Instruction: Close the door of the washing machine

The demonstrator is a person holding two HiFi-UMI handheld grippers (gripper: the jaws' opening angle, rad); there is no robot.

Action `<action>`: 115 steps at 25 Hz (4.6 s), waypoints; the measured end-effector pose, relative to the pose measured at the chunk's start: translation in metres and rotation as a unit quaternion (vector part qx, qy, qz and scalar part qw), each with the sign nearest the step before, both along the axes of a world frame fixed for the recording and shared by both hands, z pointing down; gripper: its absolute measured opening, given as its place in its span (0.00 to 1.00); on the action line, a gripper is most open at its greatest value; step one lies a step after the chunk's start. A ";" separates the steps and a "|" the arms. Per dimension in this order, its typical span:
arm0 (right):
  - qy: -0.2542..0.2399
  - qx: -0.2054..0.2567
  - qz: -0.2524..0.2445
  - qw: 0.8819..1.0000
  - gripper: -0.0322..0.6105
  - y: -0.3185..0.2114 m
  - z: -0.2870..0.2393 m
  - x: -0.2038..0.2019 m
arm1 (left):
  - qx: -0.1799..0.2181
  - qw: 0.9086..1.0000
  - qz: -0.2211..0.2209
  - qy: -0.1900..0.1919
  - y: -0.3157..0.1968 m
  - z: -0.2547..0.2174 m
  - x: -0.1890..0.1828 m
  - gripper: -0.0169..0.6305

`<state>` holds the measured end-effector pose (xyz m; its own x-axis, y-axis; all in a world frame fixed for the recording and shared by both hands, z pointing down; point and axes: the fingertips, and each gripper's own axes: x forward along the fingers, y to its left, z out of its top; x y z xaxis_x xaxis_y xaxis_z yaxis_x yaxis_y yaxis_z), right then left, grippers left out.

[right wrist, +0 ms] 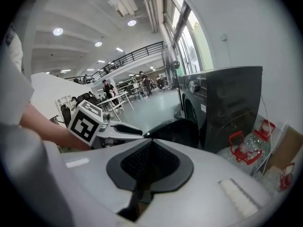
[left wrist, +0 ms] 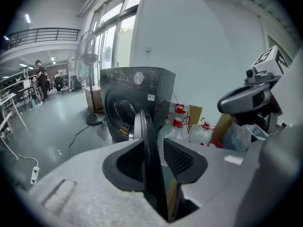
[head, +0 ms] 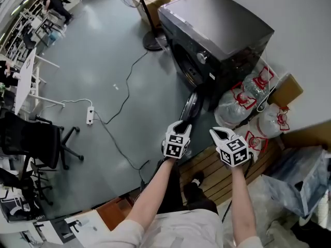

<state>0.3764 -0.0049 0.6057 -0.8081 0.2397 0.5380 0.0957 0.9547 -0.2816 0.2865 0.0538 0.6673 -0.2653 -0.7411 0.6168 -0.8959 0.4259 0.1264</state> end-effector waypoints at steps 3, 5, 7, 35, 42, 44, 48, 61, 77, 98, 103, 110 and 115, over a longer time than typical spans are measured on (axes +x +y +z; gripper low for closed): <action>0.000 0.022 -0.040 0.999 0.05 -0.009 0.004 -0.021 | -0.010 1.000 0.006 -0.007 -0.006 0.007 -0.007 0.22; 0.001 0.041 -0.070 0.997 0.05 -0.010 0.007 -0.031 | -0.019 1.000 0.001 -0.014 -0.003 0.011 -0.010 0.19; 0.002 0.070 -0.109 0.992 0.05 -0.005 0.008 -0.042 | -0.019 1.000 -0.002 -0.018 0.003 0.015 -0.012 0.18; 0.026 0.322 -0.533 0.782 0.27 0.081 0.083 -0.188 | -0.007 0.997 0.076 0.027 0.040 0.027 -0.104 0.22; 0.050 0.343 -0.577 0.739 0.30 0.097 0.097 -0.202 | -0.014 0.993 0.116 0.036 0.048 0.024 -0.121 0.22; 0.056 0.337 -0.574 0.744 0.29 0.096 0.097 -0.209 | -0.022 0.991 0.127 0.044 0.048 0.026 -0.127 0.22; 0.064 0.325 -0.559 0.760 0.29 0.096 0.099 -0.220 | -0.037 0.987 0.149 0.054 0.046 0.028 -0.140 0.22; 0.101 0.304 -0.503 0.803 0.28 0.096 0.107 -0.251 | -0.063 0.975 0.201 0.073 0.047 0.037 -0.171 0.22; 0.083 0.291 -0.418 0.857 0.28 0.085 0.106 -0.307 | -0.084 0.971 0.219 0.053 0.034 0.040 -0.231 0.24; 0.085 0.220 -0.297 0.925 0.27 0.035 0.101 -0.405 | -0.104 0.940 0.324 0.036 -0.024 0.041 -0.336 0.31; 0.099 0.218 -0.260 0.935 0.26 0.018 0.099 -0.426 | -0.094 0.930 0.355 0.027 -0.043 0.040 -0.357 0.32; 0.115 0.209 -0.216 0.947 0.26 -0.004 0.101 -0.440 | -0.079 0.909 0.408 0.024 -0.067 0.042 -0.371 0.32; 0.131 0.209 -0.170 0.954 0.26 -0.017 0.101 -0.453 | -0.074 0.896 0.437 0.015 -0.082 0.041 -0.384 0.32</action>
<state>-0.0767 -0.0214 0.7067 -0.5463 0.1839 0.8171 0.3982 0.9153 0.0602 -0.0974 -0.0278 0.7087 0.3955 -0.5676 0.7221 -0.8928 -0.4223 0.1569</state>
